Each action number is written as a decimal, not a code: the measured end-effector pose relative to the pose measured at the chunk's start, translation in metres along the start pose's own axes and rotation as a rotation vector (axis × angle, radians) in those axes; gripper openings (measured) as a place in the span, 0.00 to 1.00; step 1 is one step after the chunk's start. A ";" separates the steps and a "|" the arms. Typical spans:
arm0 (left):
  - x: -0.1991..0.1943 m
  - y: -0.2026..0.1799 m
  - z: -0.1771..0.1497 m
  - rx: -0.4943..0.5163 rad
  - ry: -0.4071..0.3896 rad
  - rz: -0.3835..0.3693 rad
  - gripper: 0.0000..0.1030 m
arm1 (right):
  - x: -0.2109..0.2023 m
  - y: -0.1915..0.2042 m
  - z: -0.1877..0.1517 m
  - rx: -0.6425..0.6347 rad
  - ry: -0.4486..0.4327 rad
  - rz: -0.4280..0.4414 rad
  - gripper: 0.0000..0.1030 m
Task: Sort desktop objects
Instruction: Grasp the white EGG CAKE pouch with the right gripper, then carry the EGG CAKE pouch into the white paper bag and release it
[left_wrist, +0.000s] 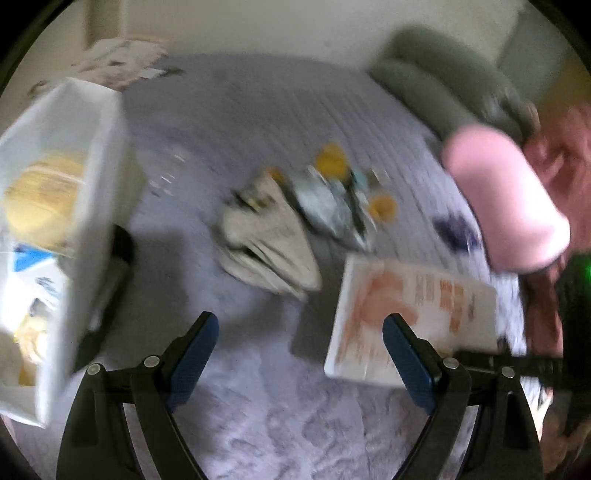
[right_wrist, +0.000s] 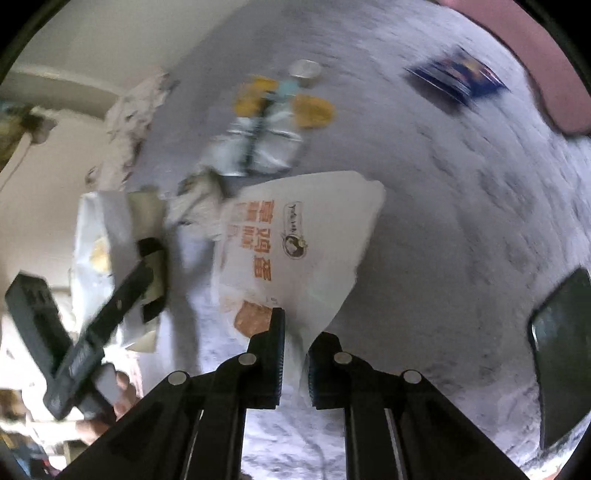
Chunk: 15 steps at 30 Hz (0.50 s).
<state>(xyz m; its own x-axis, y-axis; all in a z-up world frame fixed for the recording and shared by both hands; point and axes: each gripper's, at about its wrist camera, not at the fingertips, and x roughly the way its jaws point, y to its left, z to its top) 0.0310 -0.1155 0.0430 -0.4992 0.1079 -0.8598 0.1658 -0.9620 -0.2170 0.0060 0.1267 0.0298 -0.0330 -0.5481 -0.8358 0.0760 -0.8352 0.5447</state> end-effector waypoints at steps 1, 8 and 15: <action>0.007 -0.005 -0.003 0.014 0.018 -0.010 0.88 | 0.003 -0.009 0.002 0.009 0.011 -0.033 0.11; 0.033 -0.027 -0.004 0.075 0.023 -0.017 0.87 | 0.003 -0.041 0.010 0.167 0.005 -0.150 0.30; 0.056 -0.056 -0.009 0.187 -0.006 0.039 0.87 | -0.001 -0.046 0.022 0.218 -0.033 -0.089 0.55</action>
<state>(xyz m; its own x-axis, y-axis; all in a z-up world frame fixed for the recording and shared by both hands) 0.0010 -0.0534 0.0030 -0.5008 0.0686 -0.8628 0.0248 -0.9953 -0.0935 -0.0197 0.1652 0.0074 -0.0631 -0.4696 -0.8806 -0.1458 -0.8686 0.4736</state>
